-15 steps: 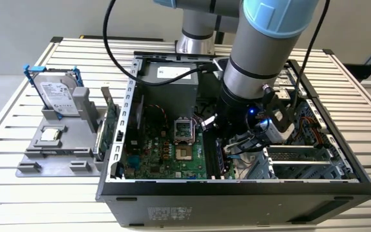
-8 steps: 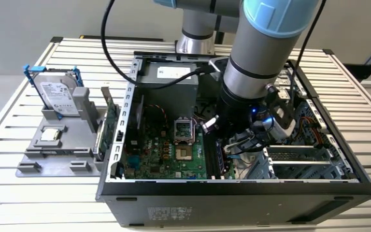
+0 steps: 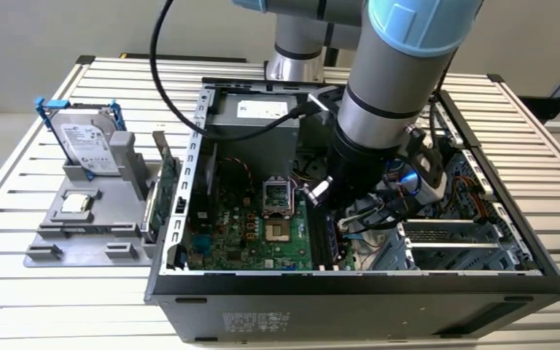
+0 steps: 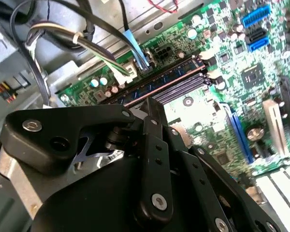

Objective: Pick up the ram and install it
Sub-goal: 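Press down the ram until it locks into place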

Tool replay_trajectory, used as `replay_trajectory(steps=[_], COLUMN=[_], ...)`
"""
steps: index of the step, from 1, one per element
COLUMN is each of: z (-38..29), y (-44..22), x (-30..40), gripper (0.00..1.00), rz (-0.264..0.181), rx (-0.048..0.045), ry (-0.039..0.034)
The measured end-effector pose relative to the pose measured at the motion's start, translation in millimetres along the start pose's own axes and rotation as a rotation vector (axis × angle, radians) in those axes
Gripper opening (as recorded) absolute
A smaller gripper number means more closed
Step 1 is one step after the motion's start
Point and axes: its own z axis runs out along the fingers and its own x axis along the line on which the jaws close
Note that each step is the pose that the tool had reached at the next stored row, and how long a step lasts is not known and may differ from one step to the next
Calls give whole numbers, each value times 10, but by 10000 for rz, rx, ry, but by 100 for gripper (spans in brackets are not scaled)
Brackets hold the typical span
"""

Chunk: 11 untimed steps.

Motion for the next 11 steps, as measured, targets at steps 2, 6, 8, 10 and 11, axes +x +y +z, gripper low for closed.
replay_trajectory(steps=[2, 6, 8, 10, 11], z=[0, 0, 0, 0, 1], y=[1, 3, 4, 5, 6], x=[0, -2, -2, -3, -3], gripper=[0, 0, 0, 0, 0], rz=[-343, -999, -1328, -1648, -1815], rx=[-1, -4, -5, -6, -7], ry=[9, 28, 37, 46, 51])
